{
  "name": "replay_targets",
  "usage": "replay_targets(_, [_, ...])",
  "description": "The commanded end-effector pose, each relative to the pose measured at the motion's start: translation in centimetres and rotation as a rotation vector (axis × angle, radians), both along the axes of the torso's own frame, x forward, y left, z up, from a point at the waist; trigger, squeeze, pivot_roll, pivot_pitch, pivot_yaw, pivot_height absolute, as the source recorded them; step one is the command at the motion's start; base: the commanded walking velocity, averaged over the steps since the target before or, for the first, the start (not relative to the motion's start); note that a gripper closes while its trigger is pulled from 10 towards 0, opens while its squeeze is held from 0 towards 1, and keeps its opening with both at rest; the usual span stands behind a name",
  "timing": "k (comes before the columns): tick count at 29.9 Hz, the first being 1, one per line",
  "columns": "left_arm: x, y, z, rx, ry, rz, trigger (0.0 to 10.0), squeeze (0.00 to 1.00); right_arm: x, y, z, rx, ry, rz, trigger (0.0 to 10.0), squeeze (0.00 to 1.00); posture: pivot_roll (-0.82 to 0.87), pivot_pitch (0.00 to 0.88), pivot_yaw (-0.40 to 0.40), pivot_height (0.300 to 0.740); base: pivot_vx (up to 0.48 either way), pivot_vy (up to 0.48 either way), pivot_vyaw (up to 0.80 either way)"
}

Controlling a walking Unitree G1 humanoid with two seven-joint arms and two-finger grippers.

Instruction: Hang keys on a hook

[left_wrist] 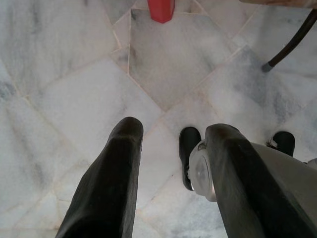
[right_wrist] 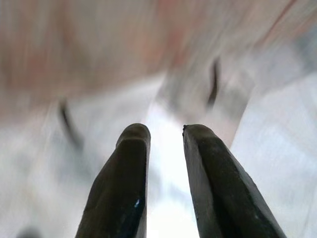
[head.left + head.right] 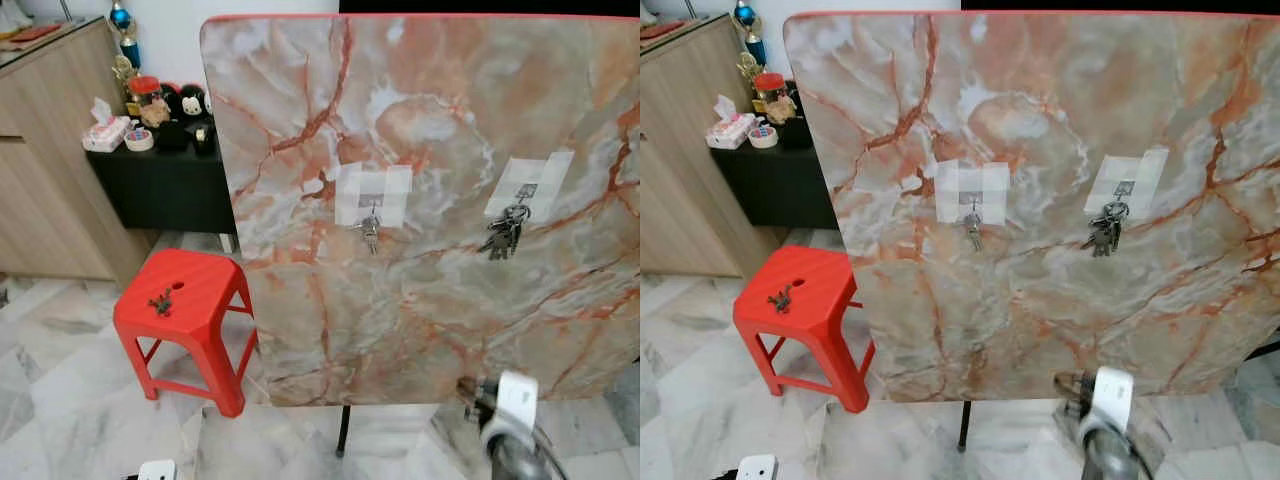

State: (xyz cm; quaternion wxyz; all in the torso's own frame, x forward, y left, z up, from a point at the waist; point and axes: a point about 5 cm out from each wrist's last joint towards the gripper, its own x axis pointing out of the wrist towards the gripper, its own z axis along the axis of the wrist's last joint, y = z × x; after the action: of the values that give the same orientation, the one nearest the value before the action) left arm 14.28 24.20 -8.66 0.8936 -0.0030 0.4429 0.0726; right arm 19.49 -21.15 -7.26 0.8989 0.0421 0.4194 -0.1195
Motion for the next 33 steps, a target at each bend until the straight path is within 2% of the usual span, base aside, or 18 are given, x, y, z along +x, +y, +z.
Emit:
replay_targets(1, [-0.3,-0.2,-0.2,0.003,0.039,-0.020,10.0,0.00,-0.8,0.9,-0.6,0.011,0.032,0.080,10.0,0.00,0.02,0.000,-0.011,0.713,0.000,0.000,0.00])
replay_targets(5, [0.0,-0.3,-0.2,0.028,0.055,-0.026,10.0,0.00,-2.8,1.3,-1.8,0.043,0.130,0.030,10.0,0.00,0.04,0.000,-0.005,0.713,0.000,0.000,0.00])
replay_targets(10, [0.5,-0.8,-0.3,0.016,0.064,0.003,10.0,0.00,-3.9,1.3,-2.3,0.114,0.144,-0.084,10.0,0.00,0.03,0.000,-0.012,0.713,0.000,0.000,0.00])
replay_targets(16, [1.4,-1.9,-0.2,0.012,0.064,-0.008,10.0,0.00,-4.6,0.4,-2.4,0.088,0.182,-0.047,10.0,0.00,0.03,0.000,-0.015,0.713,0.000,0.261,0.00])
replay_targets(18, [0.9,-1.5,-0.3,0.012,0.068,0.003,10.0,0.00,-4.6,-0.3,-2.3,0.085,0.183,-0.023,10.0,0.00,0.03,0.000,-0.019,0.713,0.000,0.480,0.00])
replay_targets(24, [0.6,-1.2,-0.4,0.014,0.071,0.007,10.0,0.00,-4.7,-0.7,-2.2,0.078,0.189,-0.015,10.0,0.00,0.03,0.000,-0.017,0.713,0.000,0.480,0.00])
replay_targets(33, [0.4,-1.1,-0.4,0.011,0.069,0.019,10.0,0.00,-6.1,-1.2,-2.6,0.071,0.222,-0.010,10.0,0.00,0.03,0.000,-0.018,0.713,0.000,0.480,0.00])
